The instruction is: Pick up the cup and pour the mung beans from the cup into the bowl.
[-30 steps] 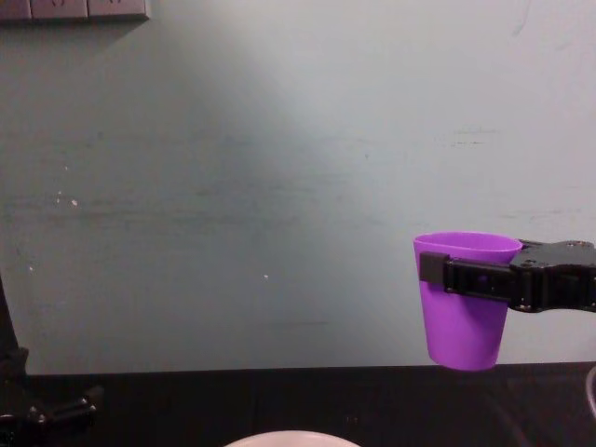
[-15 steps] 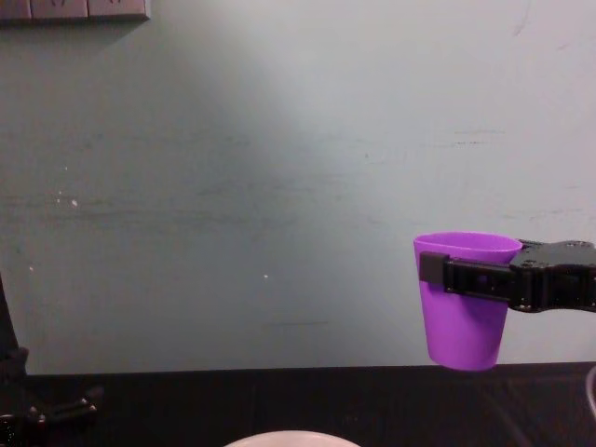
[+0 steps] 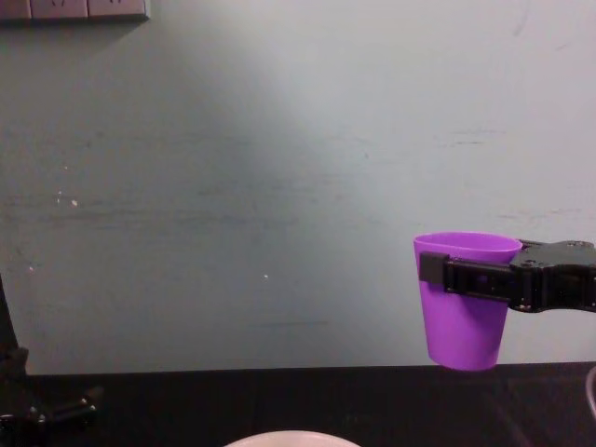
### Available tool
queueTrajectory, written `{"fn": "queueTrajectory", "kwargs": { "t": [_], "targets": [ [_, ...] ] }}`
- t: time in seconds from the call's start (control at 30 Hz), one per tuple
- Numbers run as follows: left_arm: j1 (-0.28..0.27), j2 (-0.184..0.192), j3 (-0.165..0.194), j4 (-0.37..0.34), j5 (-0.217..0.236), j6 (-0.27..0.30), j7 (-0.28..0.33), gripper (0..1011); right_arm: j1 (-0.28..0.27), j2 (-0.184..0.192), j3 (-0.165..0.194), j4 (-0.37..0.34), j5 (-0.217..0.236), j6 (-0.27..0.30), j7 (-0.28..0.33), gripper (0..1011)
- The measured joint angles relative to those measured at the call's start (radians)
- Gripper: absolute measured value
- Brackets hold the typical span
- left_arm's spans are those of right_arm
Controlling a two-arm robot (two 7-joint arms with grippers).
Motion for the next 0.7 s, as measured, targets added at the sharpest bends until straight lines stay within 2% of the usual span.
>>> {"fn": "queueTrajectory", "kwargs": {
  "t": [0.7],
  "targets": [
    [0.000, 0.000, 0.000, 0.000, 0.000, 0.000, 0.000, 1000, 0.000, 0.000, 0.000, 0.000, 0.000, 0.000, 0.000, 724]
  ]
}}
